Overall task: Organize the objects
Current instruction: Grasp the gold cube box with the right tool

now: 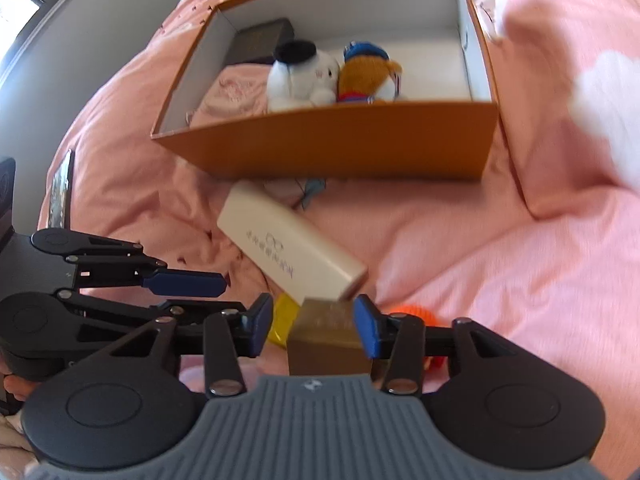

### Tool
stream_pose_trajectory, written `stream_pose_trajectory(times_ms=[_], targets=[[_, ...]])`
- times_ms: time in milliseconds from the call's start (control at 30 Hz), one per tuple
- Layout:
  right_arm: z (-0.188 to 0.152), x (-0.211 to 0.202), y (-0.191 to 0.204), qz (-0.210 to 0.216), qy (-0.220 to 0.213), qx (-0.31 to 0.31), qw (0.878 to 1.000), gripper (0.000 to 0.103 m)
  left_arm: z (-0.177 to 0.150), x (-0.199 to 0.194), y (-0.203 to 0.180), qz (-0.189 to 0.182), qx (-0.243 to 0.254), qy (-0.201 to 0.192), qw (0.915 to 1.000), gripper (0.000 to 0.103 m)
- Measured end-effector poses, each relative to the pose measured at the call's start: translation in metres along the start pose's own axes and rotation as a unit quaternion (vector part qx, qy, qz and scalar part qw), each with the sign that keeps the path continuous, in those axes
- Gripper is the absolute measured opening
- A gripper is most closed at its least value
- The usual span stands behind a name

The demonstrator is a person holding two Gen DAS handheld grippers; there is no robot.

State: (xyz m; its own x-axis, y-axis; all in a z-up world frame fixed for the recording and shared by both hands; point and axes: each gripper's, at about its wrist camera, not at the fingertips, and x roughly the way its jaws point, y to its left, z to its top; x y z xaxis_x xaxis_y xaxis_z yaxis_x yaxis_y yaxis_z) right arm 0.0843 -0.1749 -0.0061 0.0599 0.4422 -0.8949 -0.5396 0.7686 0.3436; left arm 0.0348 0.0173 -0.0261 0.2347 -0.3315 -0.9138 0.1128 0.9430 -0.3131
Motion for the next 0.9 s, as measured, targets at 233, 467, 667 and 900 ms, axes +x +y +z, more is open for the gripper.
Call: stream_pose_trajectory(times_ms=[233, 467, 667, 900], targets=[[-0.017, 0.018, -0.003, -0.014, 0.039, 0.034, 0.999, 0.06, -0.009, 0.005, -0.004, 0.035, 0.004, 0.013, 0.9993, 0.032], [-0.017, 0.032, 0.0, -0.041, 0.043, 0.025, 0.998, 0.069, -0.011, 0.008, 0.002, 0.063, -0.007, 0.01, 0.998, 0.033], [-0.017, 0.05, -0.005, -0.027, 0.068, 0.045, 0.996, 0.069, -0.011, 0.007, 0.011, 0.066, -0.03, 0.005, 0.9974, 0.038], [-0.018, 0.052, -0.006, -0.028, 0.066, 0.05, 0.996, 0.062, -0.01, 0.009, 0.012, 0.068, -0.031, 0.006, 0.9971, 0.038]])
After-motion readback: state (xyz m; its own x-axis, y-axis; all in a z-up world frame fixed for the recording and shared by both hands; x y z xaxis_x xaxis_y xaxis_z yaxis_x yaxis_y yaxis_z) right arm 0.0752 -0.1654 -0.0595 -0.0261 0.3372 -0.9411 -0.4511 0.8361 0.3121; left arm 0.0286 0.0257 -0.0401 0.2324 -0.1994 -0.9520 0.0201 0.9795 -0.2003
